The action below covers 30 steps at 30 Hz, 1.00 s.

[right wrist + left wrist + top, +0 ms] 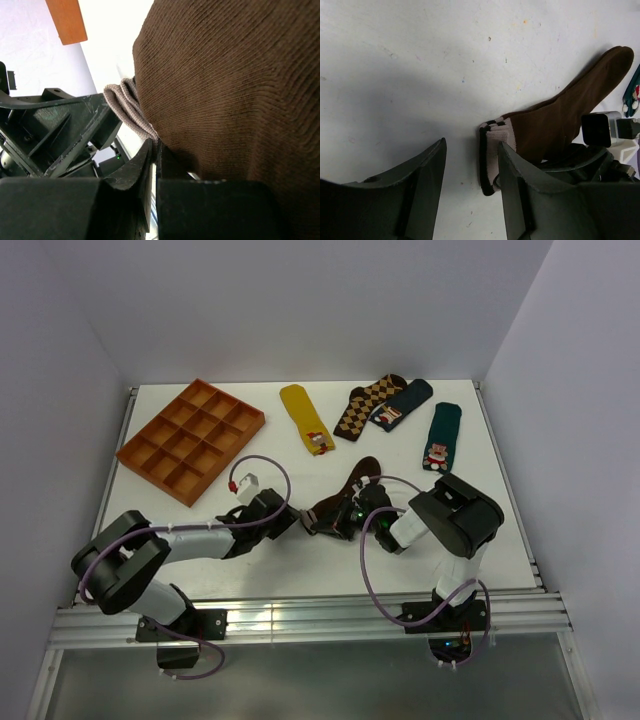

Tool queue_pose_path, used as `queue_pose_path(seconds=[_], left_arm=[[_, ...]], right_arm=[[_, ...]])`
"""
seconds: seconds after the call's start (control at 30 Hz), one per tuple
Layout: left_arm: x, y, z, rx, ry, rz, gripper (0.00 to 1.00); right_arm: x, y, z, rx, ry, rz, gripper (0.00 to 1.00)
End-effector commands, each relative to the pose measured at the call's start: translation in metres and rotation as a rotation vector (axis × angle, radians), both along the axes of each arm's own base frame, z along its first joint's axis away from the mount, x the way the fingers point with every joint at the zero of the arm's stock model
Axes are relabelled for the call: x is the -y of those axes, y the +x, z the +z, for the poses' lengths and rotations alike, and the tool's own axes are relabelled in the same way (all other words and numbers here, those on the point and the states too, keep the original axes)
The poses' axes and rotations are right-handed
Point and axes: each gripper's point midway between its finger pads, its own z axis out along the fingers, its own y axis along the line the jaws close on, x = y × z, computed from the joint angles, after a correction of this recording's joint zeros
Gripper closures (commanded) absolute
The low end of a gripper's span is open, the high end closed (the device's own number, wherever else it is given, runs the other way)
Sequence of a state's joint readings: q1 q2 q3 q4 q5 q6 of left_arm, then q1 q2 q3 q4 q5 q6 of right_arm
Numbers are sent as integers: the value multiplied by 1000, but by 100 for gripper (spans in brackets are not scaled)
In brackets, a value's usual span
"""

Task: Roll the socks
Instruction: Roll the sock at the center of the board.

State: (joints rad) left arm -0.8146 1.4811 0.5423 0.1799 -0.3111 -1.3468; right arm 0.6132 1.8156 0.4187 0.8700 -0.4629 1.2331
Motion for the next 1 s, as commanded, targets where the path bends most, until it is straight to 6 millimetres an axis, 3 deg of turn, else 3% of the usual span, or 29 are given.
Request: queue_pose_path(seconds=[0.0, 0.37, 0.97], left_arm=[[0, 3, -5, 12, -6, -10, 49], [4, 2, -23, -30, 4, -29, 61], [-1, -8, -48, -123, 68, -30, 68]], right_arm=[[14, -22, -31, -119, -71, 9, 100], [15, -19, -30, -114, -78, -5, 100], [18, -12, -31, -82, -136, -10, 100]])
